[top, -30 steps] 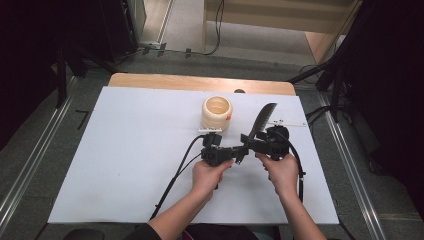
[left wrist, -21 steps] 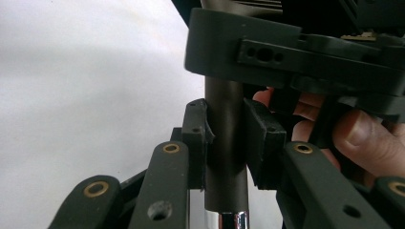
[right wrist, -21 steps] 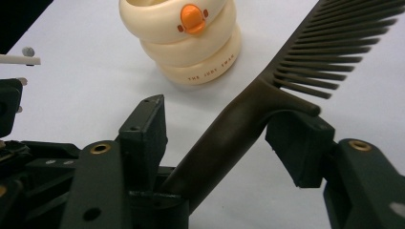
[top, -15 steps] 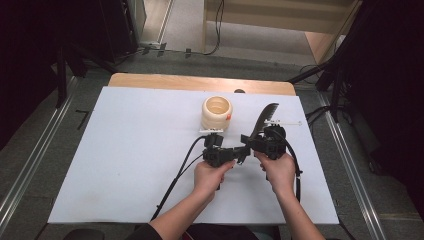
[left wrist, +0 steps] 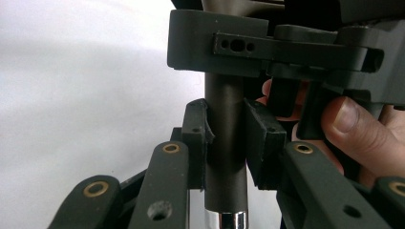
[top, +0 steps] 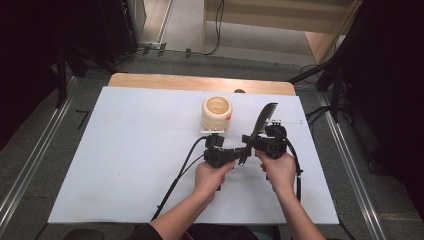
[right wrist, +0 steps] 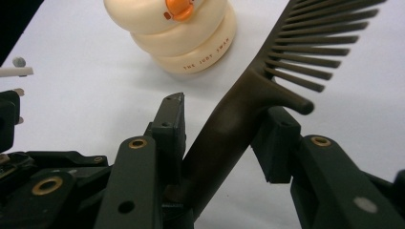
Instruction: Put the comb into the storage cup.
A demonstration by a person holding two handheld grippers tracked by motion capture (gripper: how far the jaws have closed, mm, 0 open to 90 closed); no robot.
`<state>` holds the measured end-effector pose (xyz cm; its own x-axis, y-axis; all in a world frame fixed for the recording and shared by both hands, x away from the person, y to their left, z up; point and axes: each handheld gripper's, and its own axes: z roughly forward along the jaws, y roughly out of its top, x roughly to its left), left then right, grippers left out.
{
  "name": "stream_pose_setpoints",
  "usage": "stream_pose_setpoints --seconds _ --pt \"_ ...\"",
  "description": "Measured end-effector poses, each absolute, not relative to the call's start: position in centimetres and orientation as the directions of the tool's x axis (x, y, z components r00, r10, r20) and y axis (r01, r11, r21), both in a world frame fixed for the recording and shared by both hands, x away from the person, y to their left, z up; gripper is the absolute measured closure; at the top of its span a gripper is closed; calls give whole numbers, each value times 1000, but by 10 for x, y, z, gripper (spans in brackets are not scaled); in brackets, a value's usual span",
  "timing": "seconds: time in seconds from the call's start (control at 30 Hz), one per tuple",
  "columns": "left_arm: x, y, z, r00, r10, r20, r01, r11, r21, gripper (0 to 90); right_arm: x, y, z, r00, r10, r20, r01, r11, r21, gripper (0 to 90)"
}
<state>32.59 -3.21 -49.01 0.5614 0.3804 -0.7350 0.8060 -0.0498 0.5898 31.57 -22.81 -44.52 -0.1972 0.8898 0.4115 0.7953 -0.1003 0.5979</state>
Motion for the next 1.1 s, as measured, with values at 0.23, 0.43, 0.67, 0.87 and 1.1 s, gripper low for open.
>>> stream_pose_setpoints --seconds 0.23,0.43,0.67,0.87,1.1 --pt "325 -34 -491 571 379 -728 798 -45 601 726 317 -231 -444 -185 878 441 802 -125 584 596" --pt "325 -35 -491 576 378 -725 794 -47 606 725 317 -231 -444 -186 875 447 802 -127 583 611" --pt "326 -35 -493 569 367 -736 803 -55 594 723 318 -231 -442 -173 872 457 819 -131 559 633" --pt "326 -36 -494 573 362 -735 802 -62 594 722 319 -232 -442 -170 861 479 825 -142 548 658" --pt "325 -36 -495 579 363 -730 800 -79 595 718 320 -234 -443 -172 848 501 839 -141 526 678"
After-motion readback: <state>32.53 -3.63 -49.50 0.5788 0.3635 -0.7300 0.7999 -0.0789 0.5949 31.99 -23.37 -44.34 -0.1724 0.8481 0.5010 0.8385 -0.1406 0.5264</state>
